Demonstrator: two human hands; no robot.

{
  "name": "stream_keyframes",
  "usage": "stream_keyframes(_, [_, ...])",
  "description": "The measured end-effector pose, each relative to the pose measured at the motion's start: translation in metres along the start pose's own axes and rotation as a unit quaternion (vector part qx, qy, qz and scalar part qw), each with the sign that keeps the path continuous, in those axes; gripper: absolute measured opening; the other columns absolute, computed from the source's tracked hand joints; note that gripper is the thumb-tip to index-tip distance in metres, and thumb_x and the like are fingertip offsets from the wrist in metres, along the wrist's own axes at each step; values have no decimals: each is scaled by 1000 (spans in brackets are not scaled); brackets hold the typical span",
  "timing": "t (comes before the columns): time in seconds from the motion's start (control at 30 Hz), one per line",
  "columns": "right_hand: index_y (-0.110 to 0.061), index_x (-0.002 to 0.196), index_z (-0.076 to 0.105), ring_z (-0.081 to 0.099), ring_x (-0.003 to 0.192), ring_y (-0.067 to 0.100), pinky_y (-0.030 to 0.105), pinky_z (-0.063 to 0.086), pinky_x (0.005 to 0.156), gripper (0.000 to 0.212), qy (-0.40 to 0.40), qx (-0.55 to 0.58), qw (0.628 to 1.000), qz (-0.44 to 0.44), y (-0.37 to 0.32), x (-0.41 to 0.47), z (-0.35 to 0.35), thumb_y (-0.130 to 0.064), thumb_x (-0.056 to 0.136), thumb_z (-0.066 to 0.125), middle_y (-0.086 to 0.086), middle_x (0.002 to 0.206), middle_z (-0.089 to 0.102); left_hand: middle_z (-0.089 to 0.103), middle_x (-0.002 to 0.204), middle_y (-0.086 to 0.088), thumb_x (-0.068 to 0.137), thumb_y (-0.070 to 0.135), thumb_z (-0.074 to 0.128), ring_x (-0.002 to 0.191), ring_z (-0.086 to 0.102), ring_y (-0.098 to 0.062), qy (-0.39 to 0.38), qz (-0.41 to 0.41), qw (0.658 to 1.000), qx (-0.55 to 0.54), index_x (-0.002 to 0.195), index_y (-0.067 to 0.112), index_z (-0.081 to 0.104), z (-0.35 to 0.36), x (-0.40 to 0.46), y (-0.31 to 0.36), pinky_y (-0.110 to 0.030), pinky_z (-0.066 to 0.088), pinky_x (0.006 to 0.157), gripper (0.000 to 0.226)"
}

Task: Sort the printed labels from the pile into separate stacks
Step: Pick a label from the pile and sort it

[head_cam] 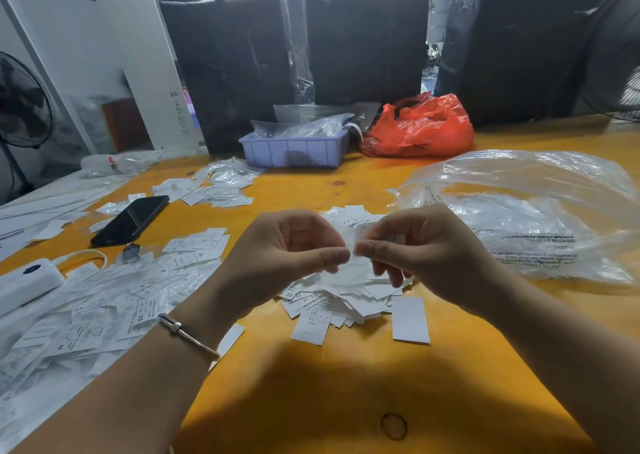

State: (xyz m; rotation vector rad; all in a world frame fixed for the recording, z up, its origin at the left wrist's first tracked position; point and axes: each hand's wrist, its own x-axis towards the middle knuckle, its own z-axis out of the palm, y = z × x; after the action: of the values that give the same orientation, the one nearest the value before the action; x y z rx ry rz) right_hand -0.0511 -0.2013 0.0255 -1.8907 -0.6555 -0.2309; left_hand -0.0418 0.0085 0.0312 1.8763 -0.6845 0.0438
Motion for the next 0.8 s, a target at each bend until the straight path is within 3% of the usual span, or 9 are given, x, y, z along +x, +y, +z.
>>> stream_keyframes(0.1, [-5,75,73,59,46,17,19,45,46,12,-26,-10,1000,-5,-1,-1,1,-14,82,70,12,59,66,76,78,-8,73,21,74,69,74,-20,7,39,998,44,90,-2,73,4,-2,1,-23,57,62,29])
stream_keyframes(0.17, [-8,79,74,60,48,15,24,47,47,11,19,-34,999,-21,-2,-1,1,-14,85,67,9,61,67,76,76,-8,72,21,73,66,74,-18,22,54,996,61,88,-3,73,5,-2,2,-25,58,60,29])
stream_keyframes(0.27, [-15,114,65,61,56,15,25,50,53,27,146,-44,987,-53,-4,0,-5,-1,93,57,8,71,65,76,75,-6,70,22,75,65,74,-17,43,65,994,74,86,-1,74,3,-3,2,-27,60,62,28])
stream_keyframes(0.33, [-20,131,47,64,65,16,25,54,56,44,164,-18,984,-67,-8,-1,-9,-1,93,56,9,82,64,76,76,-4,70,21,76,65,74,-15,50,77,992,91,86,2,75,2,-3,2,-23,59,62,24])
stream_keyframes(0.4, [-15,122,47,66,66,17,27,55,56,38,151,-1,985,-84,-14,-3,-9,-2,89,62,9,86,64,76,76,-1,72,18,77,65,73,-12,53,93,989,107,86,6,75,2,-3,2,-20,58,62,19])
stream_keyframes(0.53, [-2,84,63,62,51,14,23,51,48,9,119,-28,983,-139,-20,-5,-4,-4,83,71,4,65,65,76,78,2,73,20,77,66,73,-9,50,113,983,133,88,9,75,2,-3,2,-19,58,65,18])
stream_keyframes(0.67, [-7,79,72,60,56,16,25,50,51,13,108,-34,983,-142,-20,-5,-1,-21,78,73,3,69,67,76,77,1,72,24,76,67,73,-10,48,111,984,134,87,10,75,2,-2,2,-23,60,65,20])
stream_keyframes(0.8, [-7,79,74,55,65,18,22,43,53,13,84,-27,985,-148,-15,-2,-2,-20,77,74,4,76,63,76,76,0,70,27,76,67,73,-12,45,102,987,116,86,11,76,3,-3,3,-25,60,65,23])
